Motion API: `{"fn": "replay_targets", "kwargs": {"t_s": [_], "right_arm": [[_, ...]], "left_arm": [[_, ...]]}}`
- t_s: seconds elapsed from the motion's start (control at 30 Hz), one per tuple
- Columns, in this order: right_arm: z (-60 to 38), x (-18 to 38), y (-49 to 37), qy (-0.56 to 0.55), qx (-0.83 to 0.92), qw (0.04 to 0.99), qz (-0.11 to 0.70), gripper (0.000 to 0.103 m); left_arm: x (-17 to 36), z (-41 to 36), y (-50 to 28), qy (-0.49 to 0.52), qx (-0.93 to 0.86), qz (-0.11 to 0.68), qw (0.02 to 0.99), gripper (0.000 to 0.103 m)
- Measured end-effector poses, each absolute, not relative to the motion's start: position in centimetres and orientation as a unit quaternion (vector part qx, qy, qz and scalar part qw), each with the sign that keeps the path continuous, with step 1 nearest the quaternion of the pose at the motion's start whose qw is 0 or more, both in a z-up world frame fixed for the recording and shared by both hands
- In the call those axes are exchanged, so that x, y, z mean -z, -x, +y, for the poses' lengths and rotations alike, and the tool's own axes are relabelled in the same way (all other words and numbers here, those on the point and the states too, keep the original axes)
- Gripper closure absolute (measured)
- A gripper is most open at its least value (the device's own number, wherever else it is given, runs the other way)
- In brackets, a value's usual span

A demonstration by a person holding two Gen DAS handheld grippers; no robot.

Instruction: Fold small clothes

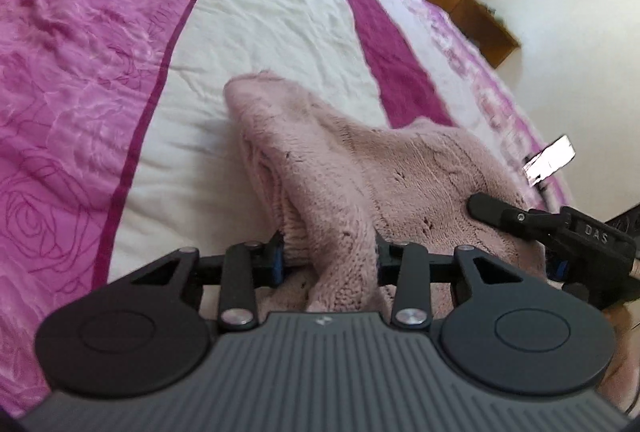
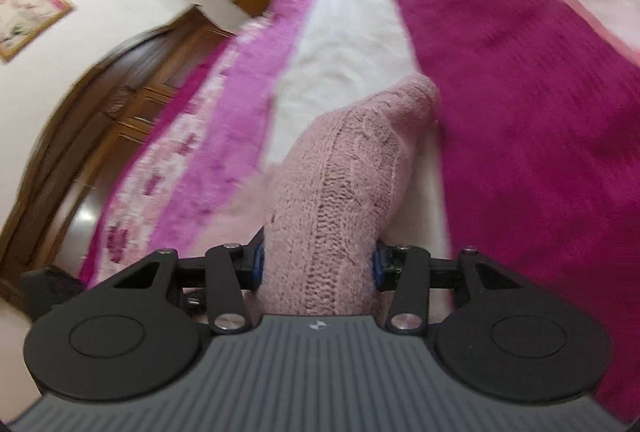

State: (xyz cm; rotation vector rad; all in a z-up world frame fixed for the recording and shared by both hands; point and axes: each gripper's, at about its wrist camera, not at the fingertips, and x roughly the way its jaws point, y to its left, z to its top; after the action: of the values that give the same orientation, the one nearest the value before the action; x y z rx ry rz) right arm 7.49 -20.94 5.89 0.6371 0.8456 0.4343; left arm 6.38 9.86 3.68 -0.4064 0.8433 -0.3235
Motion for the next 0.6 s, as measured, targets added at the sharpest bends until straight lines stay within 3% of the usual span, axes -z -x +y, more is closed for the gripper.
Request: {"fn": "replay_targets", "kwargs": {"t_s": [0.17,0.23,0.37,0.6], "right_arm": [[-21.1,-2.8,-7.0,-0.284,-0.184,0.846,0.413,0.046],[-20.8,-3.1,-6.3,-0.273,-0.177,0.854,0.405,0.038],[-20.6,-4.7,-4.7,-0.234,-0.158,0.877,0.388,0.033],[-20.4,-7.7,-0.3,-0.196,-0.140,0.905,0.350,0.024]], "left_arm": [[-3.1,9.6,-5.7,0.171,0.133,0.418,0.882,0.060],[-3.4,9.9,-5.0,0.164,0.126,0.415,0.886,0.059],[-4.5,9.4,-3.6,0.132,0.105,0.410,0.896,0.057],[-5.8,7.6,-0.5,0.070,0.046,0.409,0.909,0.041]]}}
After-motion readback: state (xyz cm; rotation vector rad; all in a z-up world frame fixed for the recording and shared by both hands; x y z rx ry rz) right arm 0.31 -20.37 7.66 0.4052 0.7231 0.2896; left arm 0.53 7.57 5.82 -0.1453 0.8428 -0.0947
